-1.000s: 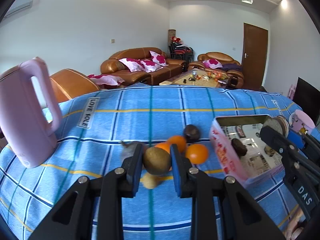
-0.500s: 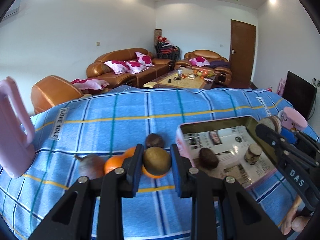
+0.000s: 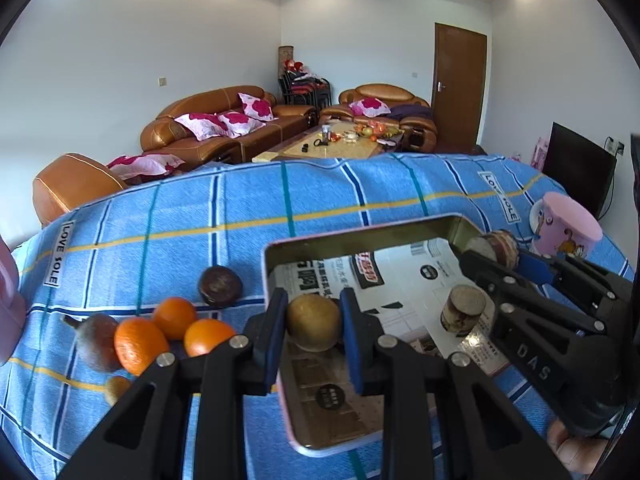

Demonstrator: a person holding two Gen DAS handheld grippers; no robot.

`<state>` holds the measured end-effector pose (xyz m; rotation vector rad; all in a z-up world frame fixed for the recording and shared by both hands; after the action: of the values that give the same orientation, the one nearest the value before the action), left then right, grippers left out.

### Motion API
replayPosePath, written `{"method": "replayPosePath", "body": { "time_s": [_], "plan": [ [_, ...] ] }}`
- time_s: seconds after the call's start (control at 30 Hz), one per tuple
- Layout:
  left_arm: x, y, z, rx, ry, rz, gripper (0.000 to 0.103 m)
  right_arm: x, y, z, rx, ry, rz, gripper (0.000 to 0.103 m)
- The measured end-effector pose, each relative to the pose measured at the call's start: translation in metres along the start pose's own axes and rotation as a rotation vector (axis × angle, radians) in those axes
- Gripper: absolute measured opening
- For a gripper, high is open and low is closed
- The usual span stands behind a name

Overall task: Organize fruits
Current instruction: 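Carry both to the tin while the right gripper sets the snack onto the biscuit, then lower the brown fruit into the tin and open the left gripper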

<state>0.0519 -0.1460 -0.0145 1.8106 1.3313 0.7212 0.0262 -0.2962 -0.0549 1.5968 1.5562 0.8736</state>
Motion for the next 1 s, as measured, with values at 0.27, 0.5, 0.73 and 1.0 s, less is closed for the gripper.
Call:
{"method": "replayPosePath", "body": {
  "time_s": [0.27,0.5,0.73,1.0],
  "plan": [
    [-0.003,-0.007,0.014,0.04,-0.002,-0.008,0.028,0.008,-0.004,0.008,0.047,0.025,-0.031,0.033],
    [-0.006,-0.006,0.014,0.045,0.001,0.001,0.028,0.011,-0.006,0.015,0.088,0.043,-0.048,0.033],
    [-0.006,-0.006,0.015,0.044,0.002,0.0,0.028,0.011,-0.005,0.019,0.098,0.047,-0.05,0.033],
    [-0.004,-0.006,0.014,0.042,0.007,-0.008,0.028,0.012,-0.005,0.021,0.103,0.069,-0.042,0.034]
  ]
}}
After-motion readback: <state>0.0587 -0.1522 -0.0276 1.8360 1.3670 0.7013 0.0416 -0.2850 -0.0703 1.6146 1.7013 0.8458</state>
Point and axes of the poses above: each gripper's, at about its wrist camera, not at the fingertips, and z roughly the way its jaws point, x to its left, y to its top, the point moved 2 cm from there along z, roughly the way its jaws point, and after that the axes turned 4 degrees about -x, right-handed, at the moved point
